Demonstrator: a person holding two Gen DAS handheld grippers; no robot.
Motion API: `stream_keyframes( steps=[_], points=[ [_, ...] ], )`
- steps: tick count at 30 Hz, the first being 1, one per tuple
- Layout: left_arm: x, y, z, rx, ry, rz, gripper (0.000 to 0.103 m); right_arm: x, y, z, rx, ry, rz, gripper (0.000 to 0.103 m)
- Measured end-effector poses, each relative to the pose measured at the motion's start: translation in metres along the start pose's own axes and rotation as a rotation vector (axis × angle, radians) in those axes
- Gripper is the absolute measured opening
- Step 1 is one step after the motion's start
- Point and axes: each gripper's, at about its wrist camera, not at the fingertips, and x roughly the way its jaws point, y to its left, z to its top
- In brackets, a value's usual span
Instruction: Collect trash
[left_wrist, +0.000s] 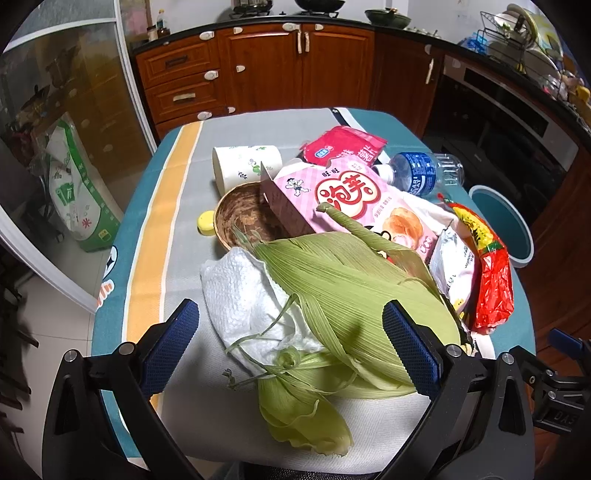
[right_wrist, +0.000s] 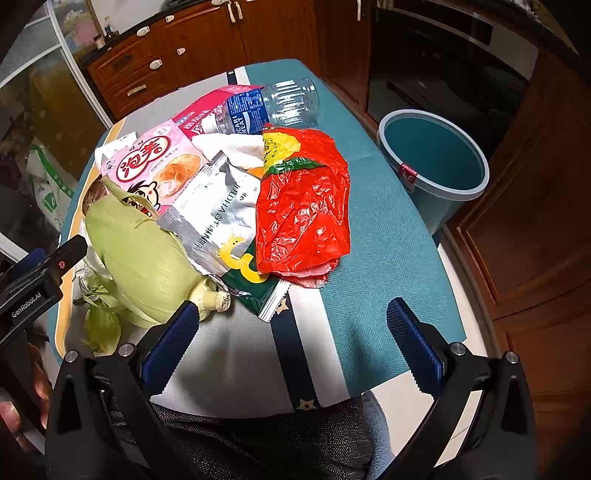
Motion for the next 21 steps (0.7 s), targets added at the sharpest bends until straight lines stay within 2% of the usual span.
stream_keyframes(
  steps=[21],
  points=[
    [0.0013, -0.0004, 0.0015, -0.001, 0.003, 0.0, 0.1, 0.0004, -0.0006, 0.0014, -0.003, 0.006, -0.002, 0.098]
  ],
)
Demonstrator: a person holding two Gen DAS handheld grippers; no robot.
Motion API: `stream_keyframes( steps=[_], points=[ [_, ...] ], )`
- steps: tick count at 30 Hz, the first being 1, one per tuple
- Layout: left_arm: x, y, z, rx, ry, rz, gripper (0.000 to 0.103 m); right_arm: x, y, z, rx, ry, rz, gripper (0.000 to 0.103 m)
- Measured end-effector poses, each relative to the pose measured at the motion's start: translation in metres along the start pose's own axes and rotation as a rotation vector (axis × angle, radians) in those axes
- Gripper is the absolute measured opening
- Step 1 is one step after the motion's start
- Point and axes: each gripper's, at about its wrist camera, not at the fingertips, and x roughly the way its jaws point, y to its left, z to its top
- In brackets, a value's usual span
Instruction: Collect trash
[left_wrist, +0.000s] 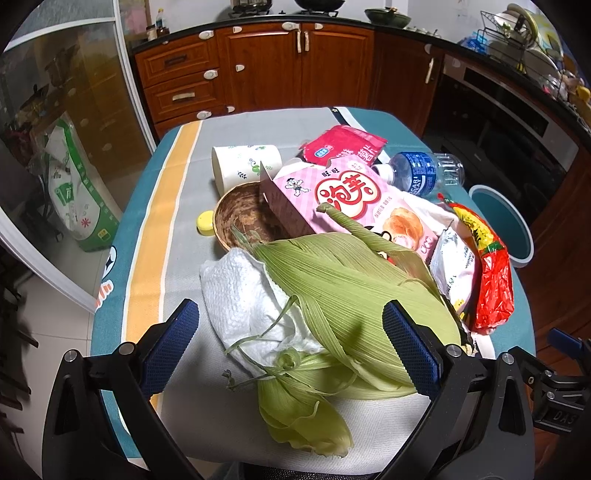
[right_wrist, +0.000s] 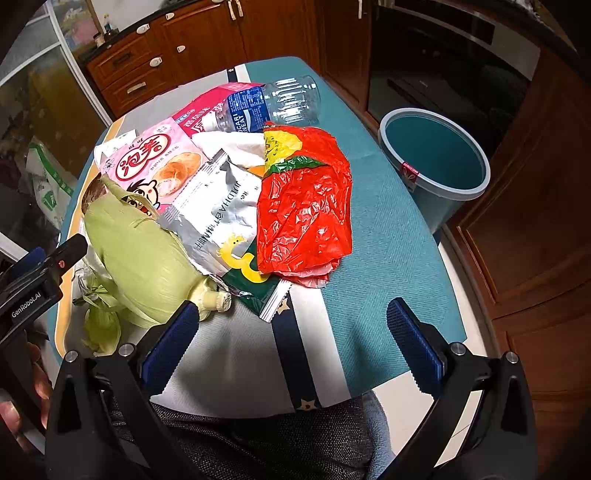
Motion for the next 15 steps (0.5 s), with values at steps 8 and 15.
stream_keyframes(
  steps=[8, 15],
  points=[
    [0.0007, 0.0024, -0.0001, -0.004, -0.005, 0.002, 0.1, 0.002, -0.0003, -0.0016, 0.003, -0.002, -0.001, 0.098],
    [0.0004, 0.0036, -0.0003, -0.005, -0.006, 0.002, 0.1, 0.0025, -0.0001, -0.0029, 0.002, -0.001, -0.002, 0.098]
  ],
)
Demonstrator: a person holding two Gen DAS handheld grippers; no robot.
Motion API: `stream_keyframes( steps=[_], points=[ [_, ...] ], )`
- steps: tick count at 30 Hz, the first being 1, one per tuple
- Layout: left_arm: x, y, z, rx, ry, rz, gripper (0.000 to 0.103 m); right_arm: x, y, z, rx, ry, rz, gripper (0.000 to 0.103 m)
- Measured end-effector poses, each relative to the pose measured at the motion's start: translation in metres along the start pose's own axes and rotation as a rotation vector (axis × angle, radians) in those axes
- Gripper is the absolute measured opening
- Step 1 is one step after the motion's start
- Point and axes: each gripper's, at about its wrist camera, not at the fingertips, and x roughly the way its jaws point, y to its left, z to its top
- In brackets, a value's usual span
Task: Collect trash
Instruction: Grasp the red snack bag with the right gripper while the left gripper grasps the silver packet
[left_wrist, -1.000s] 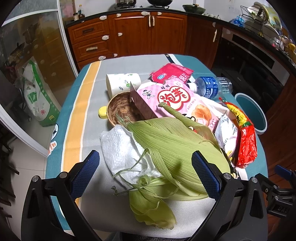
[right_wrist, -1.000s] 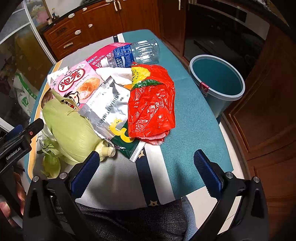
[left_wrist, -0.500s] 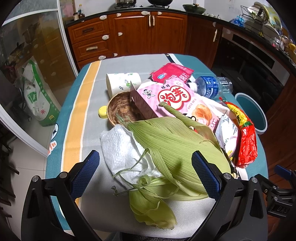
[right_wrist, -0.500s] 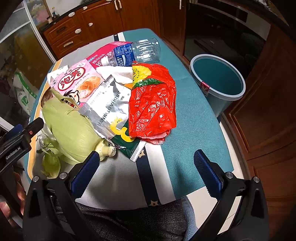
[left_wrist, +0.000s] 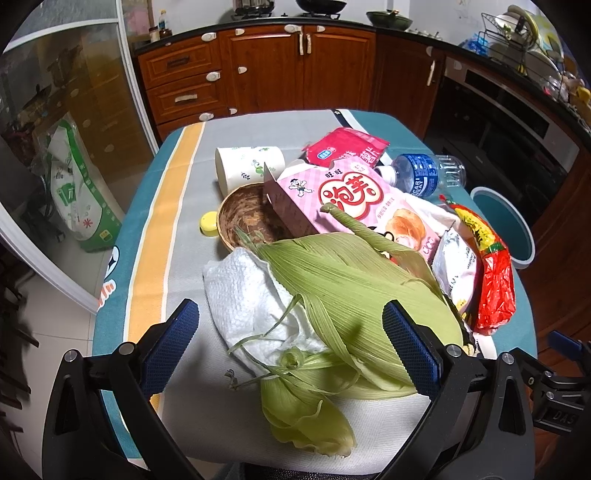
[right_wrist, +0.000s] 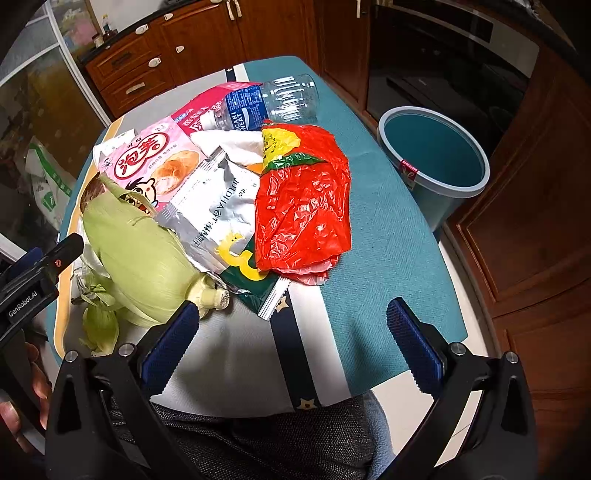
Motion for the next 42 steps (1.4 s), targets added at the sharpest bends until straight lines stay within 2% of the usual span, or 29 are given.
stream_keyframes(
  steps=[22, 24, 28, 32, 33, 36, 42],
  points=[
    [0.0, -0.003, -0.002, 0.028, -0.007, -0.006, 0.1, 0.005, -0.009, 0.004, 0.011, 0.011, 0.001, 0.098],
    [0.002, -0.007, 0.003, 0.048, -0.008, -0.022, 0.1, 0.008, -0.014, 0.01, 0.007, 0.011, -0.005, 0.098],
    [0.005, -0.019, 0.017, 0.12, -0.007, -0.118, 0.1, 0.018, -0.03, 0.031, -0.005, 0.007, -0.007, 0.098],
    [0.012, -0.04, 0.034, 0.235, 0.007, -0.197, 0.1, 0.034, -0.042, 0.056, 0.002, 0.004, 0.019, 0.098],
    [0.013, -0.046, 0.038, 0.261, 0.013, -0.209, 0.1, 0.039, -0.043, 0.062, 0.01, 0.013, 0.048, 0.098],
    [0.018, -0.06, 0.047, 0.31, 0.014, -0.208, 0.1, 0.048, -0.042, 0.08, 0.022, 0.015, 0.134, 0.098],
    [0.032, -0.073, 0.061, 0.355, 0.076, -0.248, 0.1, 0.082, -0.032, 0.109, -0.005, 0.078, 0.19, 0.098]
  ],
)
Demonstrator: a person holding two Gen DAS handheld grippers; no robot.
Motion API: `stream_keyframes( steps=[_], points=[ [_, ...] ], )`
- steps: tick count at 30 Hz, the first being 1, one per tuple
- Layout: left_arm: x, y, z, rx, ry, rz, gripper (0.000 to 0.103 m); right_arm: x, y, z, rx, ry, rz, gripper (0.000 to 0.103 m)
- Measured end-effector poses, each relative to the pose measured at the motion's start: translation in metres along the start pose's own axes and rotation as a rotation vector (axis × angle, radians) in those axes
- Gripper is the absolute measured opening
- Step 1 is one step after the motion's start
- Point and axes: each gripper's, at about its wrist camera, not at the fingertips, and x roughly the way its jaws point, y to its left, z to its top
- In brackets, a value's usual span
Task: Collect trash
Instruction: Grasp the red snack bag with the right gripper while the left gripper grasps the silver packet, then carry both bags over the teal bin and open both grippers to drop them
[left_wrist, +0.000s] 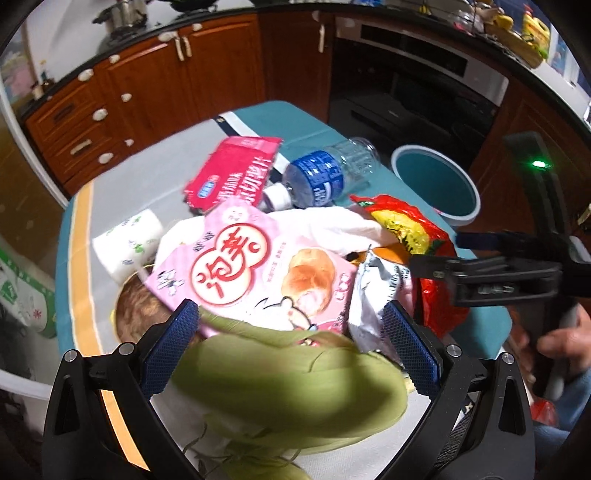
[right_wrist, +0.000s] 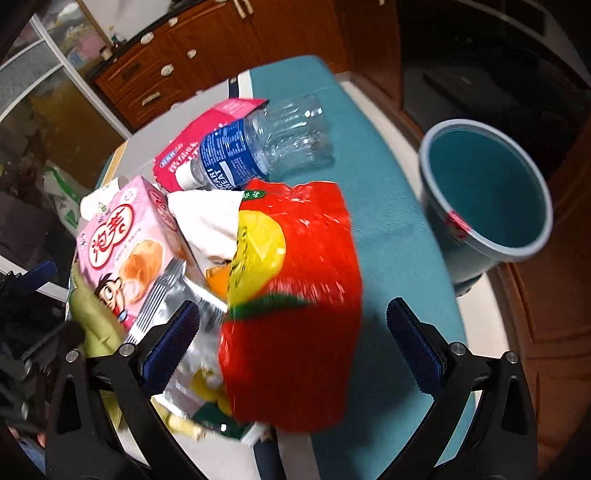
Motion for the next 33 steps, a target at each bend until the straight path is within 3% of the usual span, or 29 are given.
stream_keyframes(
  steps=[2, 3, 4, 5, 7, 9, 15, 17, 20, 22, 23, 33],
  points=[
    [0.007, -0.007, 0.005, 0.031, 0.02, -0.02, 0.1, 0.008, -0.006, 0.0, 0.022, 0.012, 0.043, 0.098],
    [0.01, -0.011, 0.006, 0.048, 0.028, -0.027, 0.1, 0.006, -0.01, -0.001, 0.037, -0.001, 0.078, 0.092],
    [0.013, -0.017, 0.007, 0.073, 0.039, -0.034, 0.1, 0.006, -0.012, -0.003, 0.049, -0.005, 0.117, 0.068],
    [0.015, -0.023, 0.007, 0.094, 0.045, -0.037, 0.1, 0.006, -0.015, -0.004, 0.061, 0.0, 0.143, 0.06],
    [0.022, -0.034, 0.008, 0.136, 0.065, -0.046, 0.1, -0.001, -0.019, -0.008, 0.07, -0.023, 0.144, 0.057],
    [0.03, -0.044, 0.01, 0.168, 0.097, -0.068, 0.098, -0.007, -0.023, -0.011, 0.079, -0.031, 0.158, 0.055],
    [0.058, -0.06, 0.01, 0.219, 0.198, -0.097, 0.079, -0.025, -0.04, -0.015, 0.118, -0.06, 0.212, 0.052],
    [0.059, -0.063, 0.008, 0.236, 0.189, -0.077, 0.076, -0.026, -0.045, -0.018, 0.125, -0.052, 0.22, 0.052],
    [0.057, -0.069, 0.006, 0.25, 0.196, -0.112, 0.046, -0.024, -0.05, -0.02, 0.135, -0.045, 0.224, 0.052],
    [0.059, -0.075, 0.003, 0.257, 0.22, -0.14, 0.014, -0.023, -0.051, -0.021, 0.135, -0.044, 0.222, 0.053],
    [0.059, -0.077, 0.001, 0.26, 0.224, -0.14, 0.008, -0.024, -0.052, -0.022, 0.137, -0.044, 0.226, 0.053],
    [0.02, -0.084, 0.008, 0.233, 0.114, -0.129, 0.004, -0.047, -0.057, -0.022, 0.128, -0.097, 0.234, 0.053]
  ],
)
